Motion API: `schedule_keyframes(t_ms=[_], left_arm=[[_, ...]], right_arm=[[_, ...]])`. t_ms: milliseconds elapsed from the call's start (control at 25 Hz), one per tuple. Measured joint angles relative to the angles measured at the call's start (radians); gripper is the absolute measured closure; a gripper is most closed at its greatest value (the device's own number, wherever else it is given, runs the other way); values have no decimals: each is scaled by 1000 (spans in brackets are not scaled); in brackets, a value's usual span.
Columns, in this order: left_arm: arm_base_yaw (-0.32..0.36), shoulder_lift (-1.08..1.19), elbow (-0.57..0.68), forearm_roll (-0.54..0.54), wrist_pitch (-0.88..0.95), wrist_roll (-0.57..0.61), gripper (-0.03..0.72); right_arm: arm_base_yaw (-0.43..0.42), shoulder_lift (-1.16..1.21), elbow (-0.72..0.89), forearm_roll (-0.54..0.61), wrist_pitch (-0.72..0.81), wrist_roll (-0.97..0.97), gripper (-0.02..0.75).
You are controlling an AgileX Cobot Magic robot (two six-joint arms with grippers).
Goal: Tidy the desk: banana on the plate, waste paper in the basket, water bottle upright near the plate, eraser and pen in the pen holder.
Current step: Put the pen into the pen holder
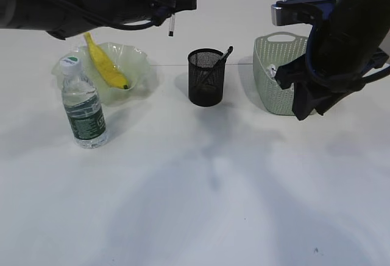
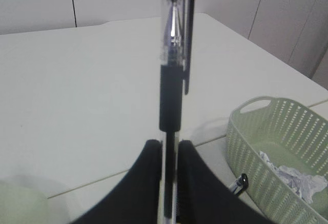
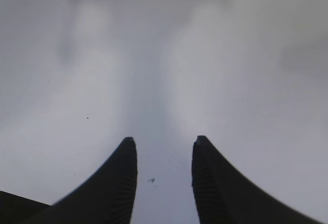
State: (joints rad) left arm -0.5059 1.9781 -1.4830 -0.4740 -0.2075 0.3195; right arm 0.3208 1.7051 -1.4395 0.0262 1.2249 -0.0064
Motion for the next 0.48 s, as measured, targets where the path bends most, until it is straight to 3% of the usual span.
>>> schedule_keyframes(t_ms=[480], left_arm=[[-21, 94, 0, -3, -118, -82, 649]], right_arm=[[0, 0, 0, 2, 0, 6, 465]])
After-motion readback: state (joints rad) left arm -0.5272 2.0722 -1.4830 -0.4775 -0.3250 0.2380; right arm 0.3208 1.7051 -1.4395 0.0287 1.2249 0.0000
